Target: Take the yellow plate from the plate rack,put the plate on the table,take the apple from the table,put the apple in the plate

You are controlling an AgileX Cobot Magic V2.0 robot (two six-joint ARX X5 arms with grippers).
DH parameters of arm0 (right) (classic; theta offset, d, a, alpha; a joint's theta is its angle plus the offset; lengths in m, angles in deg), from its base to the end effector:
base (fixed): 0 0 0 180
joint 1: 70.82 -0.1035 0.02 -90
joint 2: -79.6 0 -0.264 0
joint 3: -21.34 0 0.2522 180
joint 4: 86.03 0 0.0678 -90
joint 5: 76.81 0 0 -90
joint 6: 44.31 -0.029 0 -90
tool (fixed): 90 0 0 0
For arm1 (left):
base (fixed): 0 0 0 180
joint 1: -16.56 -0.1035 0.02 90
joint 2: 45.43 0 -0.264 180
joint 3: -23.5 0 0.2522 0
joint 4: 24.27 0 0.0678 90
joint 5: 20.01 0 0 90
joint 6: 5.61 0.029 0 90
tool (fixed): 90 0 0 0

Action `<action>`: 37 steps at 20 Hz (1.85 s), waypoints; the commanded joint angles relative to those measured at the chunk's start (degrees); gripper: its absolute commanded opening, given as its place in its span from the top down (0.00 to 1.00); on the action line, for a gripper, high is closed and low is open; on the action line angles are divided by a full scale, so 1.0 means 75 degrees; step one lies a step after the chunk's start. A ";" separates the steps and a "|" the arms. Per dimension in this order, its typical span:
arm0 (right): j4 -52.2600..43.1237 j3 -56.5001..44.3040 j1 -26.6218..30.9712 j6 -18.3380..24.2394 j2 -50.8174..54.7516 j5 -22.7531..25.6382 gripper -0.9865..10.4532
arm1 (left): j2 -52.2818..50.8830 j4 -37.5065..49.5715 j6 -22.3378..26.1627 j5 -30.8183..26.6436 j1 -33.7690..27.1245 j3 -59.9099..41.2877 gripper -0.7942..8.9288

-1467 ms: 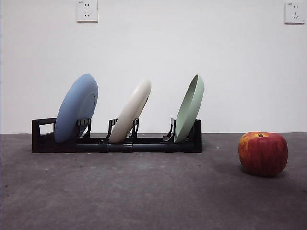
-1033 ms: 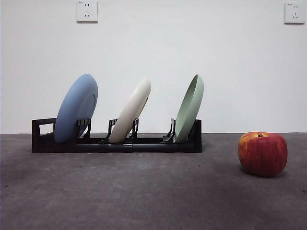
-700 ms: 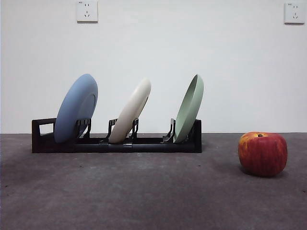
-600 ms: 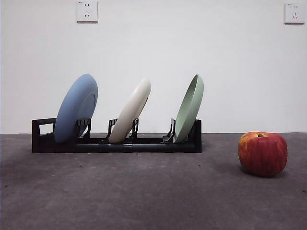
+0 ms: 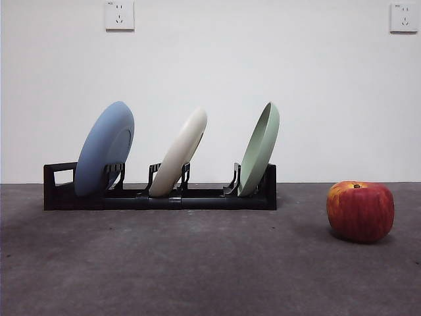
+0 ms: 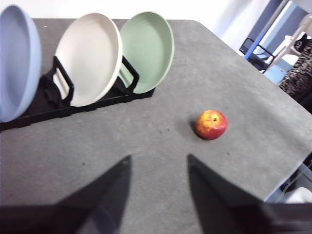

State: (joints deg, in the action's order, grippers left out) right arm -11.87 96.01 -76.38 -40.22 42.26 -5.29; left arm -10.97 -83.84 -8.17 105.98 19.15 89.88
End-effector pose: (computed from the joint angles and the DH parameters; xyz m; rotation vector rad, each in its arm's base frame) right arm 0.0856 0.0176 0.3594 0.0049 0.6283 0.4275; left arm 0.0964 -0.0214 0.3439 -0.1835 0.4859 -0.6497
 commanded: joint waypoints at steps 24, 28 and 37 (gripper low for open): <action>0.0262 0.0047 -0.0012 0.0052 -0.0659 -0.0367 0.43 | 0.8550 0.1489 0.1236 -0.2177 0.2518 0.6059 0.33; 0.0335 0.0047 -0.0012 0.0055 -0.0752 -0.0367 0.44 | 0.9503 0.2075 0.1236 -0.2623 0.2518 0.6204 0.33; 0.0356 0.0047 -0.0012 0.0055 -0.1003 -0.0364 0.44 | 1.0561 0.2576 0.1230 -0.2634 0.2614 0.6204 0.34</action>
State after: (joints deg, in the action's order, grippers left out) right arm -9.05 96.08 -76.43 -40.00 34.70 -7.85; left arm 67.56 -65.04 0.41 86.05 38.52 136.35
